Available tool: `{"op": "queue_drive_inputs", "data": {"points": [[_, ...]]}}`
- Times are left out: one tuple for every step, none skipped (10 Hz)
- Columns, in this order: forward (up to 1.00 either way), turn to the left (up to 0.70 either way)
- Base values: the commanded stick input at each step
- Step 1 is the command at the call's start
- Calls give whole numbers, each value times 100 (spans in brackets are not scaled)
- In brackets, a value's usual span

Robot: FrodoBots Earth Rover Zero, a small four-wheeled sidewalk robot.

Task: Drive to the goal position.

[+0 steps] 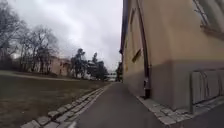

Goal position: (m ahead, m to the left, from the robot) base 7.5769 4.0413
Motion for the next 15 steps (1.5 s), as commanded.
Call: {"op": "queue_drive_inputs", "data": {"points": [[70,0],[70,0],[70,0],[70,0],[70,0],[70,0],[70,0],[70,0],[70,0],[70,0],[70,0],[70,0],[70,0],[70,0],[70,0]]}}
